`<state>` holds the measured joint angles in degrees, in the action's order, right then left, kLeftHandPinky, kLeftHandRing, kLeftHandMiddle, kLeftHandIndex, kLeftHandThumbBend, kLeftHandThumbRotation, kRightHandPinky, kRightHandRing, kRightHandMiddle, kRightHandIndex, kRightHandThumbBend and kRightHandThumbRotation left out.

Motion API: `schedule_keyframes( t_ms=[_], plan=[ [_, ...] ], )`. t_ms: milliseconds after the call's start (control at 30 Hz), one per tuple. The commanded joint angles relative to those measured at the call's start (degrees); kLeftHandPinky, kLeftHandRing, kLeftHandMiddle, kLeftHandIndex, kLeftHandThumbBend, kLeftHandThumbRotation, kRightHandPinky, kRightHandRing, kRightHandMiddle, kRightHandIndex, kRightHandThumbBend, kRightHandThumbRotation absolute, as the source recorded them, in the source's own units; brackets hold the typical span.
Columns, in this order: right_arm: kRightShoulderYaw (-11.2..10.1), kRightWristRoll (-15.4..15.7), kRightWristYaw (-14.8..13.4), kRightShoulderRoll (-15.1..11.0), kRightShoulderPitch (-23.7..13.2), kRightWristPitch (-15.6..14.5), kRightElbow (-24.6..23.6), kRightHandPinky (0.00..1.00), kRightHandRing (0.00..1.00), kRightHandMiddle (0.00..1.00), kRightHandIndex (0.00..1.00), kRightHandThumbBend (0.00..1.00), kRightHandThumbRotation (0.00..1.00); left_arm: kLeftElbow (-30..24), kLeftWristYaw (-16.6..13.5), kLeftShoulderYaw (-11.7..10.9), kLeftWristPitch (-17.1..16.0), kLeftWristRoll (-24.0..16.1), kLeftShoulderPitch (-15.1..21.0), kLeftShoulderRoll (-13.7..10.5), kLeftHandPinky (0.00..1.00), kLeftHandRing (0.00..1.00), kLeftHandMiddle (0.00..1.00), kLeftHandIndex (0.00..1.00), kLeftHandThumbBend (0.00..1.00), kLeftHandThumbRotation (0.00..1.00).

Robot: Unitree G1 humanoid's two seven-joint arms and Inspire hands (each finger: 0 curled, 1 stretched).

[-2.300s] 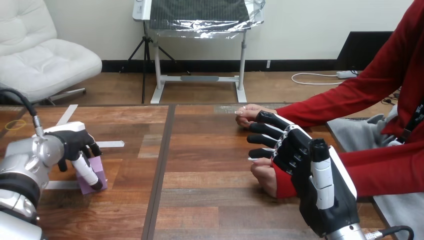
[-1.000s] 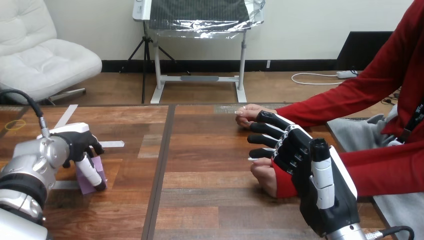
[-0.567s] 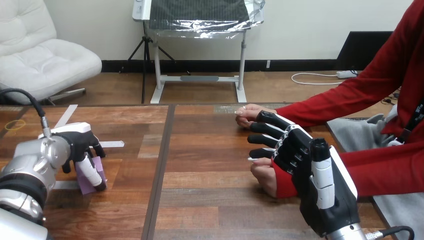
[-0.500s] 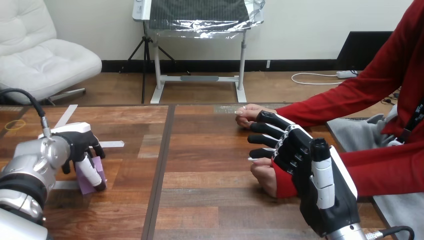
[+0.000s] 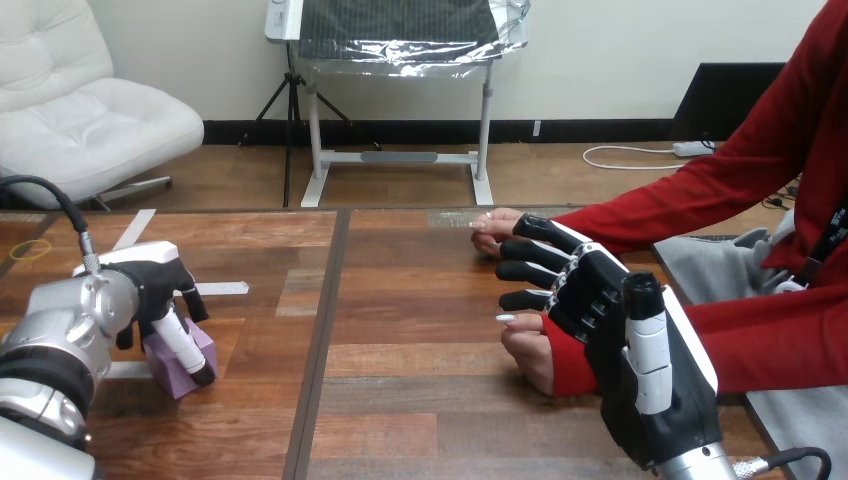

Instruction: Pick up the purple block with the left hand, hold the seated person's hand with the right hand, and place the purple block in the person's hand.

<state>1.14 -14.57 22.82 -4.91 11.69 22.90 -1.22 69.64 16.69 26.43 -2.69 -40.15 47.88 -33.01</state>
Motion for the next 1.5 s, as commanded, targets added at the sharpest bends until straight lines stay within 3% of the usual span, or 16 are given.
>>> schedule_keyframes(
  t_ms=[0, 700, 1133, 1467],
  plan=[
    [-0.47, -0.27, -0.19, -0.42, -3.32, 0.14, -2.73, 0.66, 0.76, 0.78, 0.8, 0.82, 1.0, -1.82, -1.4, 0.43, -0.05, -0.3, 3.56, -0.57, 0.24, 0.33, 0.47, 0.69, 0.68, 0.0],
    [-0.44, -0.01, -0.42, -0.29, -3.53, 0.23, -2.52, 0.67, 0.75, 0.78, 0.8, 0.82, 1.0, -1.61, -5.45, -1.65, -0.55, 1.95, 2.48, -0.28, 0.37, 0.47, 0.55, 0.56, 0.66, 0.0],
    [-0.55, -0.05, -0.26, -0.47, -3.6, 0.39, -2.32, 0.66, 0.75, 0.78, 0.8, 0.82, 1.0, -2.24, -7.06, -1.84, -0.48, 3.25, 1.99, -0.15, 0.31, 0.39, 0.49, 0.55, 0.67, 0.0],
    [-0.48, -0.11, -0.36, -0.58, -3.42, -0.28, -2.78, 0.66, 0.75, 0.78, 0.8, 0.82, 1.0, -3.17, -8.14, -2.05, -0.47, 3.91, 1.53, -0.18, 0.3, 0.39, 0.49, 0.55, 0.67, 0.0]
  ],
)
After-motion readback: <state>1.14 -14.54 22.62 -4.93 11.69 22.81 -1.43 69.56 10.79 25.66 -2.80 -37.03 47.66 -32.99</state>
